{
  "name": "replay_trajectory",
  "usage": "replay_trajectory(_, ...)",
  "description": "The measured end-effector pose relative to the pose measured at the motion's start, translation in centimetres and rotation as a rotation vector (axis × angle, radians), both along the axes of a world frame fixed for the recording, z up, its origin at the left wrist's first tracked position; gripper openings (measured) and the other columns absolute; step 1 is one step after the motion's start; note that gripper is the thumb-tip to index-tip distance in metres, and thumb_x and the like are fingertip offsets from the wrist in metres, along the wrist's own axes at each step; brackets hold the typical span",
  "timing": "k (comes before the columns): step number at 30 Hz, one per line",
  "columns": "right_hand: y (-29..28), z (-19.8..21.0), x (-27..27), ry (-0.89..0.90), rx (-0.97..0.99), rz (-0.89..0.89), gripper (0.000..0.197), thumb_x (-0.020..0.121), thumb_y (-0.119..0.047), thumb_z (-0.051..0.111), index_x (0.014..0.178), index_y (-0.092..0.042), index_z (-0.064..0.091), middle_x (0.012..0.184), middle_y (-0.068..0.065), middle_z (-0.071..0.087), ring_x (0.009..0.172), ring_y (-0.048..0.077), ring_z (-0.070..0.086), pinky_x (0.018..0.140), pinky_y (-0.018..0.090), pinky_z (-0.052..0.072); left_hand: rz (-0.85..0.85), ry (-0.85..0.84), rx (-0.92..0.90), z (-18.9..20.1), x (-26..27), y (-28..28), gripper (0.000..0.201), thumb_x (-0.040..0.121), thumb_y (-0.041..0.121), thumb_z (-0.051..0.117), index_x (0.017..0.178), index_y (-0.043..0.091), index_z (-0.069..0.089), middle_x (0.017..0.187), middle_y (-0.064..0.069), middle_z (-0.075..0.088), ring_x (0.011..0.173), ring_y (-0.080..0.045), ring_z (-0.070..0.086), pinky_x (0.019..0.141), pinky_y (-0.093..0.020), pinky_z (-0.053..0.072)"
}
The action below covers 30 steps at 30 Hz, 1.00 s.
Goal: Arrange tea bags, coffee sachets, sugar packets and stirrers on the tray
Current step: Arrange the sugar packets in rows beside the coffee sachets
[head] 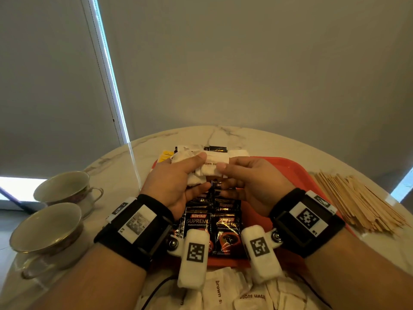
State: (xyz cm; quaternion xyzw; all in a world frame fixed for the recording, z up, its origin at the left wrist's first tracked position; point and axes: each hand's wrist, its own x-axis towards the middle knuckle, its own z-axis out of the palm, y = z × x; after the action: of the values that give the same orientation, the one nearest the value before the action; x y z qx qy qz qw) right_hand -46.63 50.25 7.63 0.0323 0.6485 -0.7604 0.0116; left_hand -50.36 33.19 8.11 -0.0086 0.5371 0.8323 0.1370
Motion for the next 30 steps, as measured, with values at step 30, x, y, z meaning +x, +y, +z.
replay_trajectory(30,7.6,-0.6,-5.6,-0.452,0.431,-0.394,0.005,0.086,0.0,0.073,0.088,0.002,0.069,0.072,0.011,0.063,0.058,0.019,0.056,0.065,0.032,0.048,0.077,-0.094,0.123,0.4,0.1,-0.1,0.016,0.094,-0.012,0.052,0.104,0.001,0.055,0.103,-0.026,0.07,0.084,-0.032,0.076,0.072,-0.033,0.066)
